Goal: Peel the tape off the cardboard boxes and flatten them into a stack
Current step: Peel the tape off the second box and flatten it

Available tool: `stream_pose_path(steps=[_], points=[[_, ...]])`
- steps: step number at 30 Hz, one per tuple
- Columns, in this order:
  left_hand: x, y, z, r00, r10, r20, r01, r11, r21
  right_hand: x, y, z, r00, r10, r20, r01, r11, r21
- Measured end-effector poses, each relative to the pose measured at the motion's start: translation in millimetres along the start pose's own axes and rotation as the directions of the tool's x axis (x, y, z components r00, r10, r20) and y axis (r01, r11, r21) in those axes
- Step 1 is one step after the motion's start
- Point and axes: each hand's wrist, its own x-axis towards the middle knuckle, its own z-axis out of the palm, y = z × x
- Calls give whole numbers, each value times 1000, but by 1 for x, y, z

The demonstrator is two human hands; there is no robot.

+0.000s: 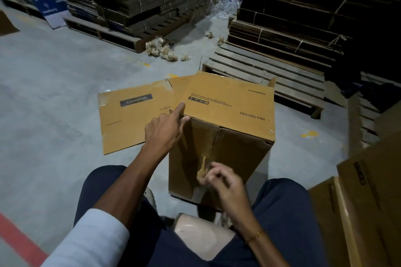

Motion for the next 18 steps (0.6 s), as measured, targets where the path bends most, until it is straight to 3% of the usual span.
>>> stream_pose_path(steps=[2,4,6,8,10,11,14,16,18], points=[[4,0,1,1000,8,-5,-8,1000,-17,11,-4,-18,992,20,-127,5,981,195],[9,0,1,1000,9,-9,-9,1000,-28,19,-7,-32,985,62,-163,-23,973,231],[14,0,-1,1000,-9,-13,9,1000,-29,27,-3,-37,985,72,-158,-56,993,103],[20,-1,-3,999,-26,-23,26,999,-21,37,3,-40,983,-16,-184,-22,979,-202],[29,-3,-5,999,-35,-32,34,999,-14,52,9,-46,989,-100,-106,23,828,-561],[34,-4,-5,999,-37,-36,36,999,-10,60,12,-49,997,-62,-44,18,750,-661],[48,-7,-6,998,-40,-44,40,999,-2,78,11,-52,994,58,97,46,573,-818],[57,-5,-7,998,-43,-47,43,999,-6,81,8,-52,975,-62,212,216,480,-850],[66,0,-8,997,-52,-58,51,998,-29,80,6,-53,908,-268,322,414,451,-791]])
